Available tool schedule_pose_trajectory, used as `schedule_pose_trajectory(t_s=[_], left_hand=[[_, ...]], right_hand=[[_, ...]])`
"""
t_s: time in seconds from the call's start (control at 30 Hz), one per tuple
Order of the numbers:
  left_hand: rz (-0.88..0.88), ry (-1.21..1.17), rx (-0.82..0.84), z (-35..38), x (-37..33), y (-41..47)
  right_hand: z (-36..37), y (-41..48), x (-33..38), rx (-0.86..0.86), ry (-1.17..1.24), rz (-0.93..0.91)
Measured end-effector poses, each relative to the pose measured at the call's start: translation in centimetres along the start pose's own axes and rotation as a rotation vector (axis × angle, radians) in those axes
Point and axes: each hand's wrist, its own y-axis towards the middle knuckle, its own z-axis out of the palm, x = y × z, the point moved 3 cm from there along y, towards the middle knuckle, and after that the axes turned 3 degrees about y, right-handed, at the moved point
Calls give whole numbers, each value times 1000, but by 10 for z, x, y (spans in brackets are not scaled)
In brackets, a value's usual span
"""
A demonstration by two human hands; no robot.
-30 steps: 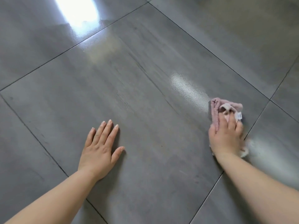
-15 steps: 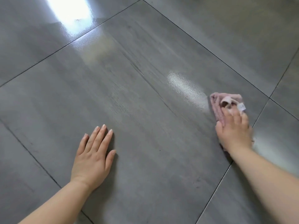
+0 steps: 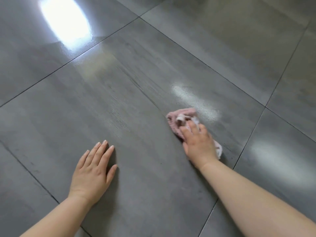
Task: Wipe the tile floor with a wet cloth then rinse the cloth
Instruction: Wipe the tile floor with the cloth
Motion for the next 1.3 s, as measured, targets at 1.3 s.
schedule_pose_trajectory(t_s=[1.3], left_hand=[[307,-205,106,-117,-421,282]], right_hand=[[-130,-41,-394,-401,734,1017]])
